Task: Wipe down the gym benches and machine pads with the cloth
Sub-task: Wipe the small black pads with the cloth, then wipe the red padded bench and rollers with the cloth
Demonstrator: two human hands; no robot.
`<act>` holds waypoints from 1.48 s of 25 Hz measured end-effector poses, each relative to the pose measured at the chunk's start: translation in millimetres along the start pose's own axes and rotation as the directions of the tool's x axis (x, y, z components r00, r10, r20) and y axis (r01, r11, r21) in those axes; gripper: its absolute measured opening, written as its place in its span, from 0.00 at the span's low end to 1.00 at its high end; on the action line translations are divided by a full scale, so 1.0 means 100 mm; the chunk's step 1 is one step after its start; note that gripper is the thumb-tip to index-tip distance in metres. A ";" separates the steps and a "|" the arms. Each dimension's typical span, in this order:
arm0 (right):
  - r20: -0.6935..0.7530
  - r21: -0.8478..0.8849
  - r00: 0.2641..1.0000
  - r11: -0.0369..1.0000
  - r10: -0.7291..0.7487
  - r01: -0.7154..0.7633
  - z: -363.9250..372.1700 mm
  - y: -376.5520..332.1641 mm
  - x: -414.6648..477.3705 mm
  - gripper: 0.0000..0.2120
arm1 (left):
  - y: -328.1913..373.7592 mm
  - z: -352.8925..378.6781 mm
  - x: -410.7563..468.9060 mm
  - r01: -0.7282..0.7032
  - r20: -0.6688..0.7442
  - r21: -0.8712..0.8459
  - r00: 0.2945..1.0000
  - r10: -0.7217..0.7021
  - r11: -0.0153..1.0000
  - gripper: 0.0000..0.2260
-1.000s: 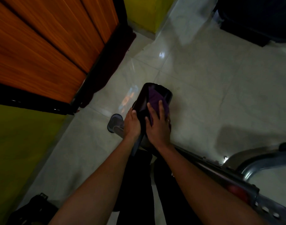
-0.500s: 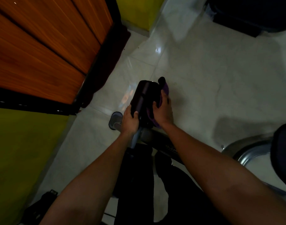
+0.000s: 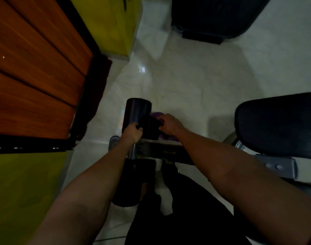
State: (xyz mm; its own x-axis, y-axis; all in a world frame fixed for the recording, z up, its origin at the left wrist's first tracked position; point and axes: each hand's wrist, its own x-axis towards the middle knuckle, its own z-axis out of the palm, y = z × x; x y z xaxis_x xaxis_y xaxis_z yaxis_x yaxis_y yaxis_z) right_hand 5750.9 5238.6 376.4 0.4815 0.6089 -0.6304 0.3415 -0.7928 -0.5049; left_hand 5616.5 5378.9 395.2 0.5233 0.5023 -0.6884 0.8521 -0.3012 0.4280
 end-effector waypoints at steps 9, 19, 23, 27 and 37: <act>-0.233 0.093 0.953 0.980 0.193 -0.175 -0.62 0.32 -1.35 0.22 | 0.97 0.12 -0.59 -0.348 0.153 0.225 0.935 0.319 0.910 0.24; -0.589 0.200 0.705 0.917 0.395 -0.346 -1.26 0.99 -3.28 0.20 | 2.36 0.82 -1.77 -0.706 0.308 0.287 0.708 0.636 0.647 0.23; -0.638 0.334 0.577 0.858 0.510 -0.390 -1.34 1.46 -4.13 0.21 | 2.94 1.36 -2.36 -0.818 0.377 0.308 0.574 0.727 0.487 0.22; -0.638 0.448 0.465 0.787 0.614 -0.424 -1.31 2.10 -4.95 0.21 | 3.45 2.10 -2.96 -0.887 0.466 0.317 0.455 0.759 0.337 0.20; -0.560 0.665 0.196 0.578 0.805 -0.474 -0.88 3.97 -6.97 0.19 | 4.43 4.45 -4.61 -0.966 0.640 0.244 0.224 0.736 0.082 0.22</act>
State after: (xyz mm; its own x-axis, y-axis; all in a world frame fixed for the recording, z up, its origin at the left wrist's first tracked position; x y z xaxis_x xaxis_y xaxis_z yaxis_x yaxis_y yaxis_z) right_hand 5622.0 4497.5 667.1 0.8213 -0.5345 -0.1993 -0.5673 -0.7281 -0.3848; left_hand 5756.1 4652.8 641.3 0.7487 -0.6276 -0.2137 -0.4343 -0.7077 0.5572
